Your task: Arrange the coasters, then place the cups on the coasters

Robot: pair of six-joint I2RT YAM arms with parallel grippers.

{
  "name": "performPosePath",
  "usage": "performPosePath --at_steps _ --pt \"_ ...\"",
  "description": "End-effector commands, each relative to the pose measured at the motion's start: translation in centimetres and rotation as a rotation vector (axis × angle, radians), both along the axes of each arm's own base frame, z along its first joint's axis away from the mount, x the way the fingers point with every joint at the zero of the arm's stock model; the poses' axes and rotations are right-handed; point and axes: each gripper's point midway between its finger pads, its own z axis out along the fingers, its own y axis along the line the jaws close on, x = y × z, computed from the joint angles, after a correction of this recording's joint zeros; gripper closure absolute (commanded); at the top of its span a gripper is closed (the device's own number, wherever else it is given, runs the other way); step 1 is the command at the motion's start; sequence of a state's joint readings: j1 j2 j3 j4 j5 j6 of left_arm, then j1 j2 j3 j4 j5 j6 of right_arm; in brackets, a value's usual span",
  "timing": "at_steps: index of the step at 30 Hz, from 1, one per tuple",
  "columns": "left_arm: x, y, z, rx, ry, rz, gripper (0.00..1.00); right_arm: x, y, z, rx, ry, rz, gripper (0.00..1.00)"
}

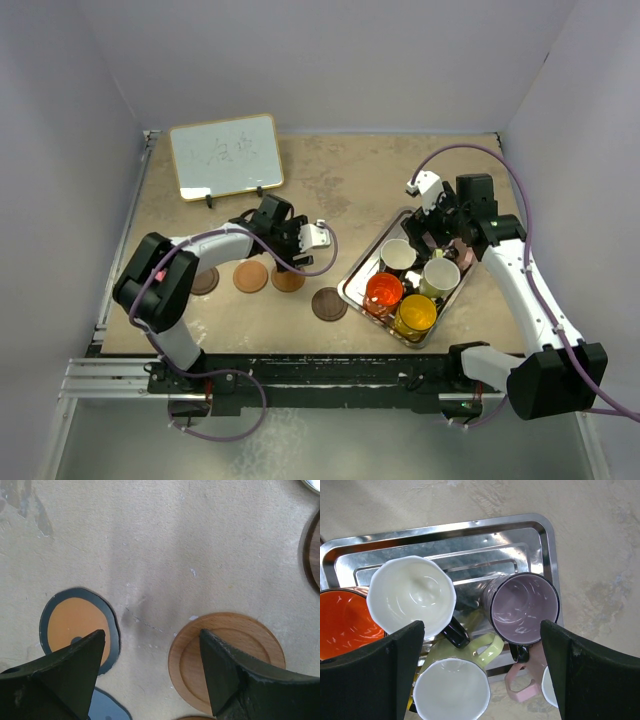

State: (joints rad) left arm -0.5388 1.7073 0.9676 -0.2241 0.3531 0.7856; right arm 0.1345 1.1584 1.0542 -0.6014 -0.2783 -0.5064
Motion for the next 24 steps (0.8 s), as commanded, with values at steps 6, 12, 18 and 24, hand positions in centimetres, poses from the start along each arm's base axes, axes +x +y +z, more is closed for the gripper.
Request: performPosePath --at_steps 6,12,18,24 --pt "0.6 -1.2 0.6 -0.034 -0.009 -0.010 0.27 -0.2 -0.4 -0.3 -0.022 0.008 -0.001 0.00" --pt "-0.3 -1.1 2.7 -0.050 -0.018 -0.051 0.27 -0.2 -0.5 -0.3 -0.024 0.007 -0.002 0.00" --pt "-2.9 -3.2 5.2 -0.146 0.004 -0.164 0.27 -0.1 -0.5 -0.3 -0.025 0.007 -0.002 0.00" --pt "-4.9 -6.1 4.6 -0.160 0.034 -0.214 0.27 -0.2 -0.4 -0.2 -0.024 0.005 -0.002 0.00"
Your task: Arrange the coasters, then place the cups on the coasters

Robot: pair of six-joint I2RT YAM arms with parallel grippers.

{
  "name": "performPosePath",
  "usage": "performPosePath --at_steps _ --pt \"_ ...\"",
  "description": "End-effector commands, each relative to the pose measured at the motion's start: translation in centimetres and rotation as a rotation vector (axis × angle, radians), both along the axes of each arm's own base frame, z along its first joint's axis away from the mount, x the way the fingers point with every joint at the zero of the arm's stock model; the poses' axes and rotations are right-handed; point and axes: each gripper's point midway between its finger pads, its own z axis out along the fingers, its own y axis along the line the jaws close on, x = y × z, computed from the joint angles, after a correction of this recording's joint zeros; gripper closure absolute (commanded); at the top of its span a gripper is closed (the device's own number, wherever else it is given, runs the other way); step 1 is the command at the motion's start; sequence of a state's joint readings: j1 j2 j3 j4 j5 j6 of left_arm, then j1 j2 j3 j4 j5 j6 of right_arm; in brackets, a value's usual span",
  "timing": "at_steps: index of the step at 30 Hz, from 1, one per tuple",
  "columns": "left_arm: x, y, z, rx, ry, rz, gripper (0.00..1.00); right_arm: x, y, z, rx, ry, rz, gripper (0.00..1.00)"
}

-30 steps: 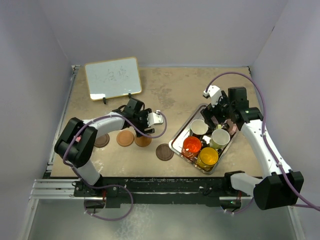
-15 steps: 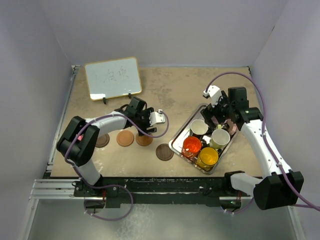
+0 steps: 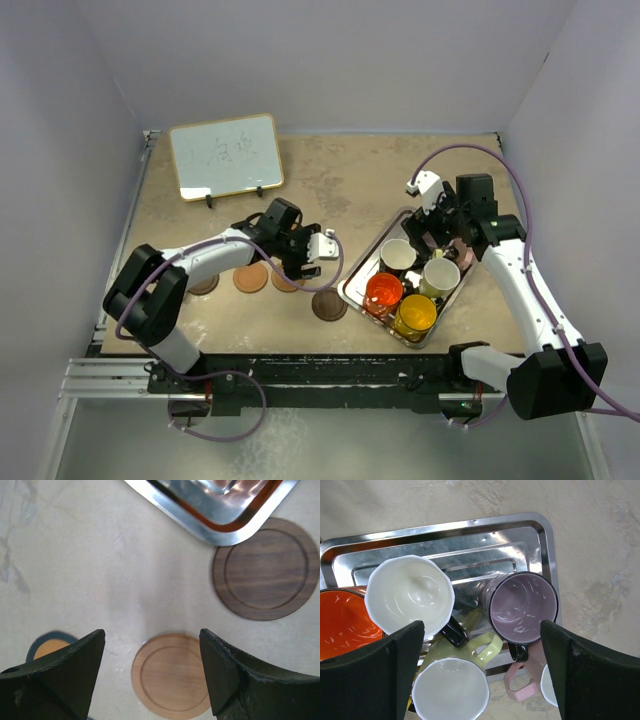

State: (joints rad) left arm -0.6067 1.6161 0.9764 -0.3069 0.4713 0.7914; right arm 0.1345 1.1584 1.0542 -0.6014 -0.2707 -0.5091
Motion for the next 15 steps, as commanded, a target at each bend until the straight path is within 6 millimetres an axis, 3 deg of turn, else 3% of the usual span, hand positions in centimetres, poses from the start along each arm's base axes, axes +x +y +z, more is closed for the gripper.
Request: performPosePath --at_steps 1,10,15 --pt "-1.5 -3.4 1.3 -0.071 0.006 -0.077 0.27 -0.2 -0.3 -0.2 -0.016 0.007 0.001 0.00" --pt "-4.0 -6.3 -1.2 -0.012 -0.004 -0.133 0.28 -0.2 -0.4 -0.2 -0.018 0.008 -0.001 0.00" --pt "-5.3 -5.5 -3.3 0.080 -0.007 -0.174 0.28 -0.2 -0.4 -0.2 -0.020 0.009 -0.004 0.00"
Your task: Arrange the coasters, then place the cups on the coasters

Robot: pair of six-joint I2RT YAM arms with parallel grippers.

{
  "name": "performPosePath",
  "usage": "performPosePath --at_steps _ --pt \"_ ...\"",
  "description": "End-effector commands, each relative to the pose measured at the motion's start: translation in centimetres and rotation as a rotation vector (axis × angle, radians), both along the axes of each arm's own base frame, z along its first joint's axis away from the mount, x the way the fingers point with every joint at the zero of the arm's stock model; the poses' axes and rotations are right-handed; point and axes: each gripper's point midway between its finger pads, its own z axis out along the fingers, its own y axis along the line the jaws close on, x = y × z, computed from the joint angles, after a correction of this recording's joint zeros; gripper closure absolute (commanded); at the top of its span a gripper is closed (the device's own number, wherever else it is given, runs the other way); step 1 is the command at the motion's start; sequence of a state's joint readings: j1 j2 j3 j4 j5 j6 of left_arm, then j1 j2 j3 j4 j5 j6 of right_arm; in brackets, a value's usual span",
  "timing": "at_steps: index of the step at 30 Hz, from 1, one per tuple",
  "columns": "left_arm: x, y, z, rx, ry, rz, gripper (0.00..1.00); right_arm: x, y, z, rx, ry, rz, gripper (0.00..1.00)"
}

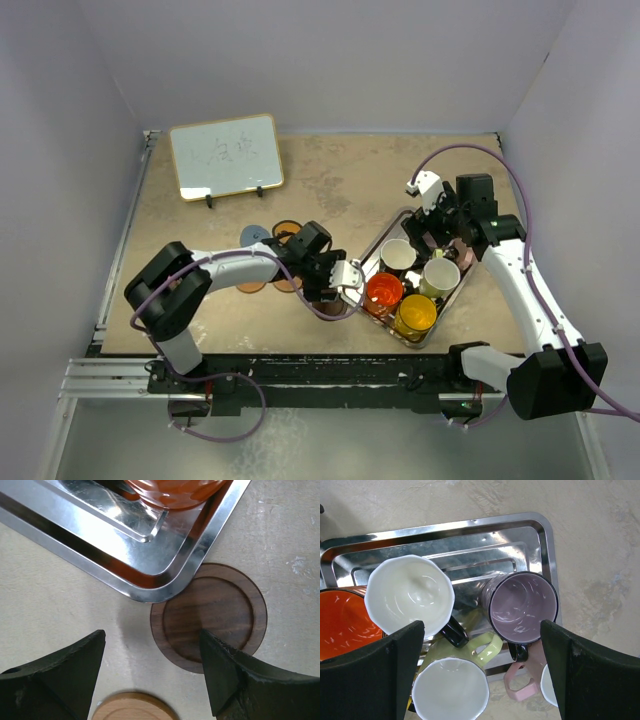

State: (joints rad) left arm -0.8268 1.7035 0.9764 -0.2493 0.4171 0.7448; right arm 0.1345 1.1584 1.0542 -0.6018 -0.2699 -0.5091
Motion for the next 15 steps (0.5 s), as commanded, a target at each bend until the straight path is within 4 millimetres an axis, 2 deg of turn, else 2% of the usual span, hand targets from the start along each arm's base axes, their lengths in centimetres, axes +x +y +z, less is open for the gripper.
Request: performPosePath --at_steps 1,8,15 --pt "-0.3 0.4 -0.7 0.044 -0.031 -0.031 0.28 -0.2 -0.4 -0.2 -0.019 0.009 -0.003 0.00" --pt "-3.4 4.7 -2.1 0.197 0.001 -0.152 0.27 -0.1 -0.5 -0.6 -0.024 0.024 -0.003 0.00" --pt "-5.1 9.1 -2.2 0.332 -0.002 -0.171 0.27 -0.1 -0.5 -0.7 -0.026 0.028 -0.004 0.00"
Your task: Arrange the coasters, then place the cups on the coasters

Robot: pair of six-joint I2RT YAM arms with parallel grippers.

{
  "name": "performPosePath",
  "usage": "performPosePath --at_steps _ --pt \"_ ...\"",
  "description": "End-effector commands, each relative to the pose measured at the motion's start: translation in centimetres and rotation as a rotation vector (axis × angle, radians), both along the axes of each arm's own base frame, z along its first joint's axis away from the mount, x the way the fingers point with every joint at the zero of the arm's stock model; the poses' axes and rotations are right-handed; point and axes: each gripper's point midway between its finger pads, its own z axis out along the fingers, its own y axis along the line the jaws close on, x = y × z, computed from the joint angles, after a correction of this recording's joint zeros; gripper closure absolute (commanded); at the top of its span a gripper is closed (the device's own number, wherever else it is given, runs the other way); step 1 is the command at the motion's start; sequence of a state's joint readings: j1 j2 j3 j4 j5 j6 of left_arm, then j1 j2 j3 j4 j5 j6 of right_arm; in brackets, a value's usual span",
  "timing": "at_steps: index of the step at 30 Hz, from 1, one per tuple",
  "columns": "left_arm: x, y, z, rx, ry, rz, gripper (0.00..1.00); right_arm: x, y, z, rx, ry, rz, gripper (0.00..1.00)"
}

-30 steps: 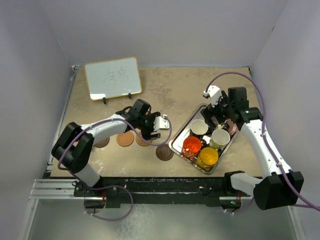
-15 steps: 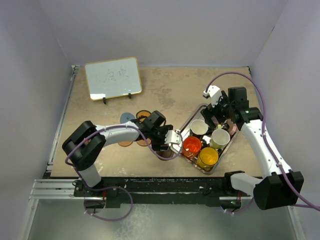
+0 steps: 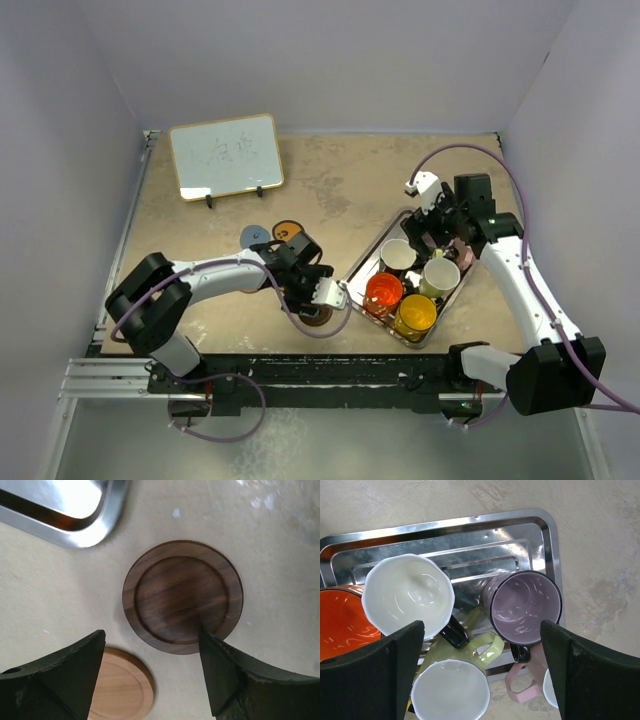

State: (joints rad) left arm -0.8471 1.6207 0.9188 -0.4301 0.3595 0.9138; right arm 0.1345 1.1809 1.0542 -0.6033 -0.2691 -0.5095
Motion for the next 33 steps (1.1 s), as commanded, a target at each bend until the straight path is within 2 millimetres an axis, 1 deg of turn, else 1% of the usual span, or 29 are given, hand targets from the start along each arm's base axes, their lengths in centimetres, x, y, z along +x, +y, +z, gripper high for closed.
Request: performPosePath --at_steps 1,3,8,11,15,18,24,26,29,33 --pt "-2.5 5.7 -1.6 0.203 0.014 -0.033 0.27 -0.2 -0.5 -0.1 -0.022 0.005 -0.004 0.00" --pt "-2.7 7.2 -1.9 0.252 -0.005 -0.030 0.27 -0.1 -0.4 -0.1 -0.021 0.004 -0.003 0.00" --pt "-3.6 10.7 -2.0 0.344 -0.040 -0.010 0.27 -0.2 -0.4 0.0 -0.018 0.003 -0.003 0.00" --pt "-4.3 11.9 -1.4 0.350 -0.051 0.005 0.28 -0.2 -0.5 0.1 -0.023 0.001 -0.005 0.00" --pt "-5.2 12.9 -0.7 0.336 -0.054 0.033 0.27 -0.2 -0.6 0.1 -0.028 -0.002 -0.008 0.00" --pt "-5.5 14.2 -0.7 0.361 -0.070 0.057 0.28 -0.2 -0.6 0.1 -0.028 -0.003 -0.007 0.00" --pt "-5.4 17.8 -0.7 0.437 -0.155 0.100 0.28 -0.2 -0.6 0.1 -0.025 -0.003 -0.008 0.00" --pt "-5.4 18.8 -0.4 0.440 -0.158 0.127 0.28 -0.2 -0.6 0.1 -0.026 -0.002 -0.009 0.00" --pt "-5.3 20.8 -0.2 0.469 -0.141 0.165 0.28 -0.1 -0.6 0.2 -0.027 -0.004 -0.006 0.00" --pt "-5.3 23.1 -0.5 0.533 -0.132 0.198 0.28 -0.2 -0.6 0.2 -0.027 -0.006 -0.007 0.00"
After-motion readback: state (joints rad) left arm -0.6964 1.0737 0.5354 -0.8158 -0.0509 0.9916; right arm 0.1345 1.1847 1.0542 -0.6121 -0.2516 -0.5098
